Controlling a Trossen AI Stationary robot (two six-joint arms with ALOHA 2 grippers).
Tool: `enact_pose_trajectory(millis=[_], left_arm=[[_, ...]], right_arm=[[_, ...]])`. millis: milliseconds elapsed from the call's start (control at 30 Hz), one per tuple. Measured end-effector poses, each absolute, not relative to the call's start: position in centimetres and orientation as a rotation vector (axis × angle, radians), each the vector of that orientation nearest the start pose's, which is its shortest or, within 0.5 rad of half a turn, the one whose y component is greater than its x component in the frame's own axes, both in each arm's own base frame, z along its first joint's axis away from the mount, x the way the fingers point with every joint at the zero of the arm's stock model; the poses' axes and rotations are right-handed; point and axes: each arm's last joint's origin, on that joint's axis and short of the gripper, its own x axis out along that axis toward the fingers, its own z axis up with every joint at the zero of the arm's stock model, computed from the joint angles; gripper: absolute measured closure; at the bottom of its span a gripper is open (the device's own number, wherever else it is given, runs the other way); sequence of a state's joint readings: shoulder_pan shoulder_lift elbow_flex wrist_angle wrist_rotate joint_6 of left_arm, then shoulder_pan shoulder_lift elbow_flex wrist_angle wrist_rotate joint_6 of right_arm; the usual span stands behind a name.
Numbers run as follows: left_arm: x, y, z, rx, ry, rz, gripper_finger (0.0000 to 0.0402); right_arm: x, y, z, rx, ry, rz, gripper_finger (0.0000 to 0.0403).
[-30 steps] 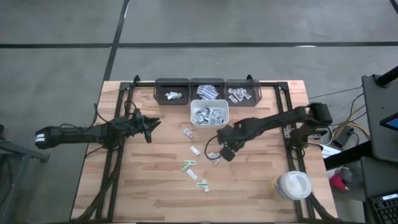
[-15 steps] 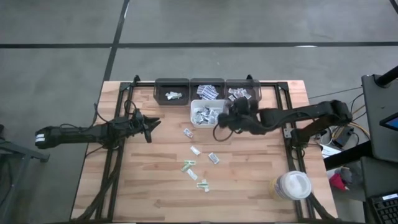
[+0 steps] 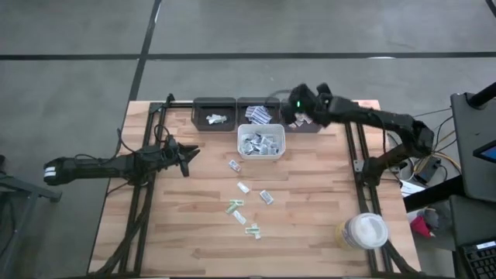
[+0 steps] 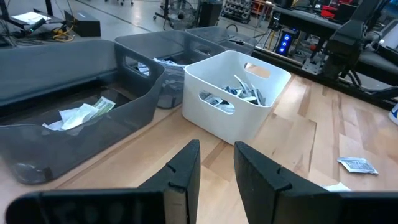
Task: Pick & Place First Aid Supplies
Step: Put the orange ointment pack into the right black bin
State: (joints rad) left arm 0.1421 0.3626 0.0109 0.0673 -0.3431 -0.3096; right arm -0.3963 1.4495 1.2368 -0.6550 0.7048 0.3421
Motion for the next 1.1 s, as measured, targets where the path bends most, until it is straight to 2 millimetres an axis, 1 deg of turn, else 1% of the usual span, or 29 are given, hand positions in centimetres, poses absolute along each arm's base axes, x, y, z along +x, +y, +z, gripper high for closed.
enact_pose_trajectory(millis=[67, 133, 233, 300, 400, 567, 700, 833, 967, 1100], left_arm=[[11.2, 2.6, 14.2, -0.273, 0.209, 0.522, 0.0307], [11.3, 2.6, 14.2, -0.276, 0.208, 0.522, 0.0307], [11.3, 2.6, 14.2, -0.277, 0.208, 0.522, 0.0307], [11.3, 2.6, 14.2, -0.277, 0.207, 0.522, 0.0307], [11.2, 2.6, 14.2, -0.277, 0.207, 0.522, 0.0307], [11.3, 2.6, 14.2, -0.277, 0.207, 0.522, 0.0307], [11.2, 2.6, 14.2, -0.277, 0.208, 0.522, 0.0307], [11.3, 2.6, 14.2, -0.278, 0.208, 0.522, 0.0307], [11.3, 2.6, 14.2, -0.301, 0.202, 0.524, 0.0307], [11.3, 2.6, 14.2, -0.313, 0.199, 0.526, 0.0307]], right_arm=[[26.5, -15.1, 30.6, 0.103, 0.798, -1.128, 0.0394], [26.2, -16.6, 30.6, 0.058, 0.907, -1.124, 0.0394], [26.1, -18.4, 30.4, 0.014, 1.069, -1.112, 0.0394], [26.3, -19.4, 29.9, -0.005, 1.166, -1.091, 0.0394], [27.3, -20.7, 28.3, -0.024, 1.292, -1.052, 0.0394], [29.0, -22.8, 24.4, -0.018, 1.452, -0.968, 0.0394], [30.1, -23.6, 21.0, 0.008, 1.563, -0.883, 0.0394], [30.7, -24.0, 18.6, 0.01, 1.648, -0.85, 0.0394], [30.8, -24.2, 17.9, 0.016, 1.67, -0.837, 0.0394], [30.8, -24.1, 18.1, 0.012, 1.667, -0.83, 0.0394]])
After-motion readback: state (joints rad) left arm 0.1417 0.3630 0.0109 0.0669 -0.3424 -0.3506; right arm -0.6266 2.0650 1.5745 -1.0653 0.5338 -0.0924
